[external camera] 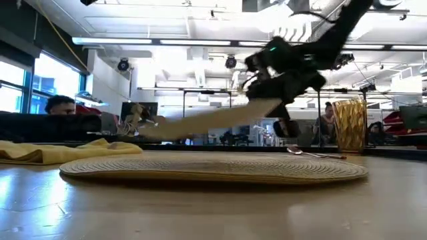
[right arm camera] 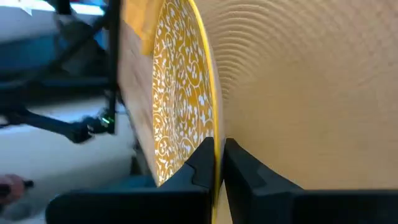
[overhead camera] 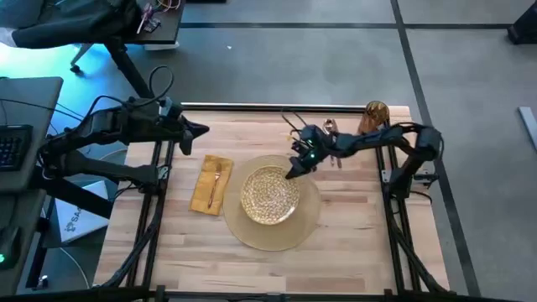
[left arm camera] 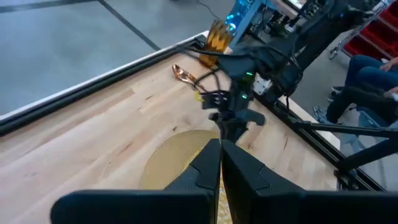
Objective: Set table place
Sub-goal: Put the yellow plate on the brown placemat
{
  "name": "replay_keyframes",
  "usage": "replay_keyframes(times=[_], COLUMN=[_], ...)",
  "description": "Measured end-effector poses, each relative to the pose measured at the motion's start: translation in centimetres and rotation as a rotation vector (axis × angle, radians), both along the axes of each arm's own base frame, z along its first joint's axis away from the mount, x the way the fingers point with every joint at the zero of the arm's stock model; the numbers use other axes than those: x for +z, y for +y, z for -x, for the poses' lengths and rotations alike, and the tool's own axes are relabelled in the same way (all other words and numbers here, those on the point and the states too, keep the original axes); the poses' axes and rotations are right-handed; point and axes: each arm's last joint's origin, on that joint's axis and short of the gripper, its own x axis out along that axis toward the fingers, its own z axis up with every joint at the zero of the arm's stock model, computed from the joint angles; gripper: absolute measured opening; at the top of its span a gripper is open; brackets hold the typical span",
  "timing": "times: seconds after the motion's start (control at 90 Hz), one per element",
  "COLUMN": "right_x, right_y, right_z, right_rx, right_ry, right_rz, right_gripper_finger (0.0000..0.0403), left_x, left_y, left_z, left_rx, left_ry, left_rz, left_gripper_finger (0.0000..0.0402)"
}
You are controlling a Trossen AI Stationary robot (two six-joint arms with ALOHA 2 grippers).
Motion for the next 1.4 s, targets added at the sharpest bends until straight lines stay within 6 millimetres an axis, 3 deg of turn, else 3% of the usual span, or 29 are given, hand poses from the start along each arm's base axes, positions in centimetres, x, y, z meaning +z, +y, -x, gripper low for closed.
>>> replay_keyframes(times=[0.167,0.4,1.089,1.211,1.4], right_x=[-0.9,-1.4,-2.7,-3.0,-3.2], right_y=[2.8,5.3,6.8,7.1,7.4], right_z=[1.7,1.7,2.6,2.8,2.9], right_rx=[-0.186,-0.292,-0.287,-0.275,-0.277], right_ry=[-0.001,0.037,0.212,0.242,0.265], right_rz=[0.017,0.101,0.157,0.175,0.190], right_gripper_finger=[0.0000,0.0000,0.0002,0.0028,0.0109], left_x=[0.0,0.0,0.0,0.0,0.0], left_y=[0.1,0.1,0.1,0.1,0.1], left_z=[0.0,0.0,0.0,0.0,0.0], left_rx=[0.019,0.020,0.020,0.027,0.041], left_ry=[0.000,0.001,0.002,0.003,0.003], left_rz=[-0.006,-0.006,-0.007,-0.014,-0.017], left_gripper_finger=[0.0000,0.0000,0.0000,0.0000,0.0000])
